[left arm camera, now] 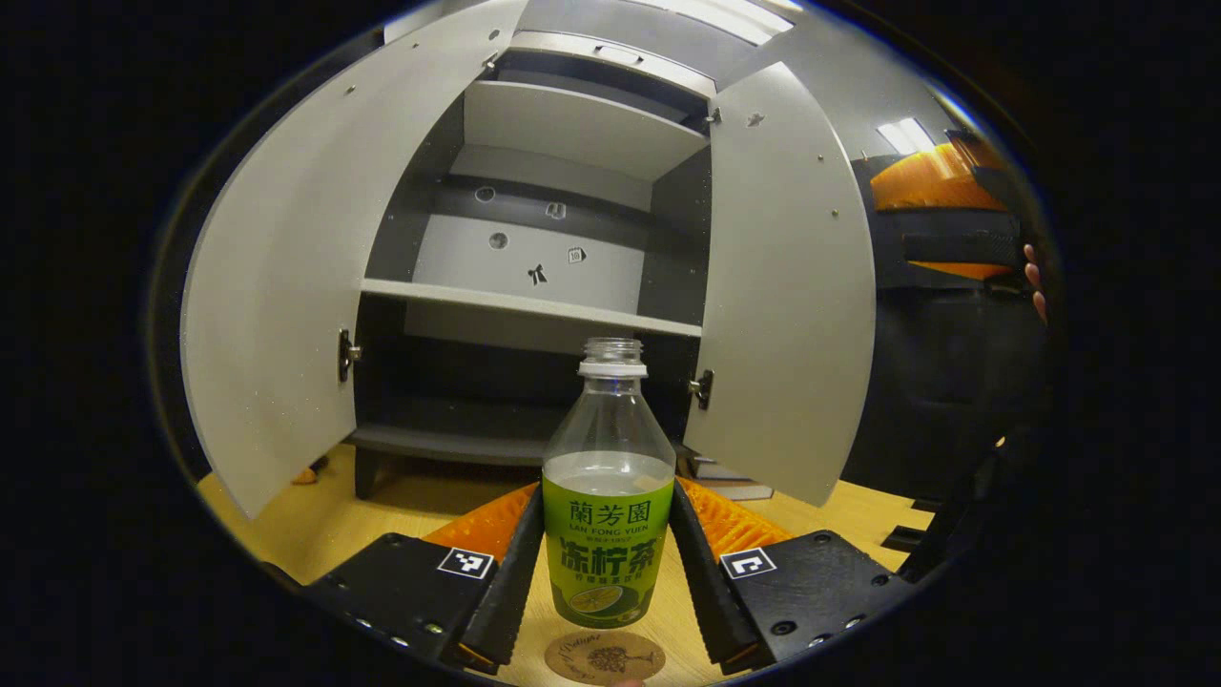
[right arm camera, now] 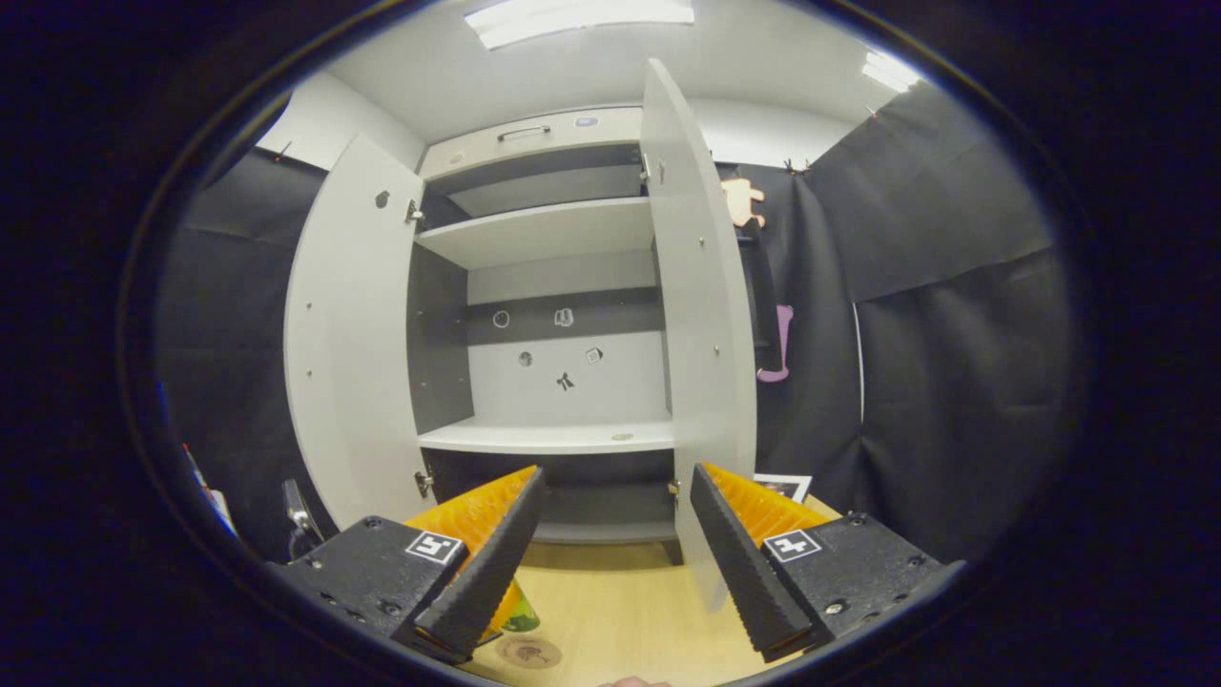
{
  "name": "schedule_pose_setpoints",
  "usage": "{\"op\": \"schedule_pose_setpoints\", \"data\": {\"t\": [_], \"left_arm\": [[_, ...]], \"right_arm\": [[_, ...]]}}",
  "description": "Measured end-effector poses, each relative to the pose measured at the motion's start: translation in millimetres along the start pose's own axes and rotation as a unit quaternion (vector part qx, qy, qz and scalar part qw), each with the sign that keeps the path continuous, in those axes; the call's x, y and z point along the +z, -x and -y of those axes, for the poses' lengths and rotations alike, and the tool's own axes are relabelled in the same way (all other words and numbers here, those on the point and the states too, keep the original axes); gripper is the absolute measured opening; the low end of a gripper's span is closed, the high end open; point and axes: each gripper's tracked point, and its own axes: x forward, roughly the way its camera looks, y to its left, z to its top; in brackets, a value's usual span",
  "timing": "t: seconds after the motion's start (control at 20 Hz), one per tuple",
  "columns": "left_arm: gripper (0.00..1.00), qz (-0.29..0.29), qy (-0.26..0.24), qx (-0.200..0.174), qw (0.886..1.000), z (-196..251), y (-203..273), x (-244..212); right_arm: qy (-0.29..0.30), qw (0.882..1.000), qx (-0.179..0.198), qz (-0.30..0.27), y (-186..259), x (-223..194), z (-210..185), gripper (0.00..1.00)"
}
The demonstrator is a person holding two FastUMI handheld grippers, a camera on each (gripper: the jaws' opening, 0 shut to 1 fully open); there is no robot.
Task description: Grasp the bottle in the cabinet with the left hand and place it on the coaster, then close the right door with the right hand and the left door with the left hand.
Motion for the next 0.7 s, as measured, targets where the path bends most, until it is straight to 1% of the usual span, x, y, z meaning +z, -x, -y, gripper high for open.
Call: {"op": "schedule_pose_setpoints", "data": {"t": [0.05, 0.15, 0.25, 0.35, 0.4, 0.5, 0.55, 0.65, 0.7], "left_arm": [[0.71, -0.003, 0.006, -0.001, 1.0, 1, 2, -12], [0.71, -0.003, 0.008, 0.016, 1.0, -4, 4, -28], [0.71, 0.005, -0.011, 0.032, 0.999, -8, 6, -38], [0.71, -0.005, -0.031, 0.033, 0.999, -6, 8, -50], [0.71, 0.015, -0.041, 0.032, 0.999, -4, 8, -45], [0.71, 0.006, -0.045, 0.033, 0.998, -1, 10, -50], [0.71, 0.014, -0.047, 0.036, 0.998, -2, 10, -47], [0.71, 0.013, -0.047, 0.039, 0.998, -3, 11, -48], [0.73, 0.01, -0.047, 0.038, 0.998, -2, 11, -48]], "right_arm": [[0.001, 1.0, -0.005, -0.004, 1, -2, 3, 1.0], [0.004, 1.0, -0.014, -0.012, 4, -7, 6, 0.99], [0.015, 1.0, -0.02, -0.02, 6, -12, 8, 1.0], [0.026, 0.999, -0.023, -0.028, 8, -16, 10, 1.0], [0.029, 0.999, -0.024, -0.032, 7, -18, 11, 1.0], [0.031, 0.999, -0.022, -0.039, 8, -23, 9, 1.0], [0.031, 0.998, -0.021, -0.042, 8, -24, 7, 1.0], [0.032, 0.998, -0.018, -0.045, 8, -27, 5, 1.0], [0.034, 0.998, -0.016, -0.045, 7, -29, 3, 0.99]]}}
